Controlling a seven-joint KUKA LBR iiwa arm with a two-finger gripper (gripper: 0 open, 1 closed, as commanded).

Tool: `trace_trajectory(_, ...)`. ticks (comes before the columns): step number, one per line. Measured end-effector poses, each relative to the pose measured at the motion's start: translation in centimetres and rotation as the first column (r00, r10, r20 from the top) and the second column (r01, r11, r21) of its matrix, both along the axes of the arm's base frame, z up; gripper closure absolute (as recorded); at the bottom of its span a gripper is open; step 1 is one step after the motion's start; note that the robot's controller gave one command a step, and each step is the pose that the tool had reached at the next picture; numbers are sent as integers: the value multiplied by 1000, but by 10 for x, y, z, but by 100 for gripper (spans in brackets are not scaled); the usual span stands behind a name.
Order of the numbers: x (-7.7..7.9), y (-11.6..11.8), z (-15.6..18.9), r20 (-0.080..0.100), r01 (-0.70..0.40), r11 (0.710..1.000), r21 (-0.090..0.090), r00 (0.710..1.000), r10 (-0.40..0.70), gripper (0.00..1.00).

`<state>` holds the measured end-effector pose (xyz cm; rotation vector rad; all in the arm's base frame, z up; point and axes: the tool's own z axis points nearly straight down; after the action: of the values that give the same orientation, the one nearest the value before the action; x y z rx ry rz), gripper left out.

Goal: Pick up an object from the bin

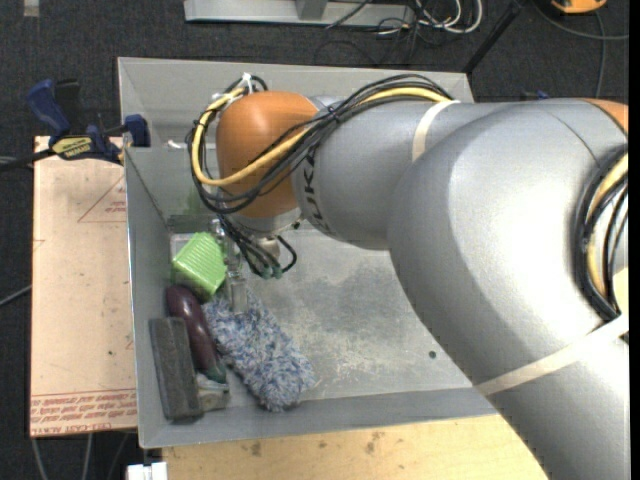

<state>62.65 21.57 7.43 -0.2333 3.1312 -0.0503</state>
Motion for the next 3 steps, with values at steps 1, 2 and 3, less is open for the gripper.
trace_trajectory(1, -10, 2, 2, 3, -139, 990, -3, 990, 139, 100)
trace_trajectory(2, -10, 3, 1, -3, -247, 969, -1, 969, 247, 100)
trace_trajectory(3, -3, 3, 2, -14, -134, 991, -5, 991, 134, 100)
